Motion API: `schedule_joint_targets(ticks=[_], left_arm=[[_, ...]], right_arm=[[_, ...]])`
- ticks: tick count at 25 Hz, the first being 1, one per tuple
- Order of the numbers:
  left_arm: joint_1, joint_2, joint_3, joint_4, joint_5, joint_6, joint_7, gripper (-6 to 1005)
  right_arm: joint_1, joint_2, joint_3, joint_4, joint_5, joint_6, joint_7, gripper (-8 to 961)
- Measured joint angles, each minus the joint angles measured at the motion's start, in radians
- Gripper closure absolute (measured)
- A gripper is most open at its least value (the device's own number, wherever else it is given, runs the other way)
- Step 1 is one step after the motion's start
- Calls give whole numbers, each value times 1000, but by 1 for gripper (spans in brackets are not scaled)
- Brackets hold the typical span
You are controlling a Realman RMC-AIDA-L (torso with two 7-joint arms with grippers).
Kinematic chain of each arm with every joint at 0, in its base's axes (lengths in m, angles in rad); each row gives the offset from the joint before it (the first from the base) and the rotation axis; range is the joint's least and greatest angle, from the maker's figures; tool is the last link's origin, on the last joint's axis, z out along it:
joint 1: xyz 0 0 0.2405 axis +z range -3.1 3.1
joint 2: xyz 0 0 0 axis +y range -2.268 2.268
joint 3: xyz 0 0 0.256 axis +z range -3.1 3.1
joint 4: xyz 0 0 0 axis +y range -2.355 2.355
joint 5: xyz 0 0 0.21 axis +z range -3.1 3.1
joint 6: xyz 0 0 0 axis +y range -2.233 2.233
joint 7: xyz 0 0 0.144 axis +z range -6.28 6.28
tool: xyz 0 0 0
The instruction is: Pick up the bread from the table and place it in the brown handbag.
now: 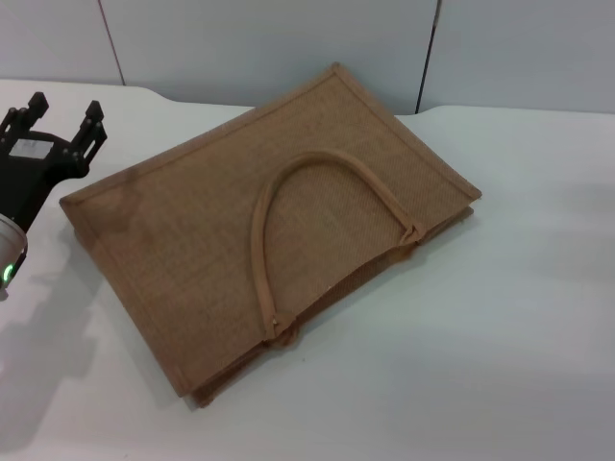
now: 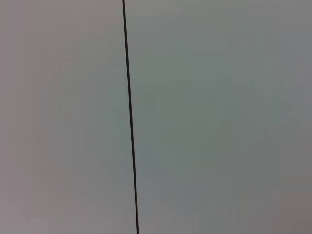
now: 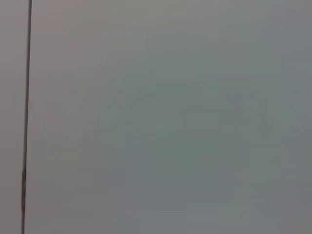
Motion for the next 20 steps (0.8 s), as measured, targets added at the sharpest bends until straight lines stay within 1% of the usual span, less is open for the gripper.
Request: schedule_joint_targets(ticks=[20], left_arm=[[-29, 2, 0, -21, 2, 30, 0, 280]], right_arm=[[23, -1, -3, 9, 2, 2, 24, 161]])
